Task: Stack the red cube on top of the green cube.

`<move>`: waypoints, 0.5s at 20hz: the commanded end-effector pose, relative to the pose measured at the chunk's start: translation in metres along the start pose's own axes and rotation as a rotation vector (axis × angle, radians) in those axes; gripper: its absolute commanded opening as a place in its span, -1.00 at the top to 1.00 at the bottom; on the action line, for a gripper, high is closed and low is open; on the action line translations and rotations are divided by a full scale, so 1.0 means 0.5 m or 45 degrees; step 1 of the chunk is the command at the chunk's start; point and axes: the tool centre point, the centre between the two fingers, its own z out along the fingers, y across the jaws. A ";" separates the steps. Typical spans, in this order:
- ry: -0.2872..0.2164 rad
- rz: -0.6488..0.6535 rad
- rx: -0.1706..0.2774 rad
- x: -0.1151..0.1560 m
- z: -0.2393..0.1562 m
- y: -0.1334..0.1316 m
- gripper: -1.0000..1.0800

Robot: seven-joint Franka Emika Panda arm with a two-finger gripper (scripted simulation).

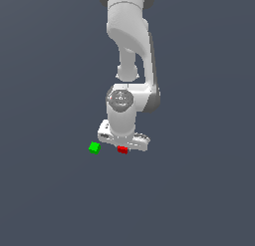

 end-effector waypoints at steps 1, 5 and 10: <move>0.001 -0.001 0.000 0.001 0.009 0.062 1.00; 0.001 -0.001 0.000 0.005 0.024 0.154 1.00; 0.001 -0.001 0.000 0.010 0.037 0.239 1.00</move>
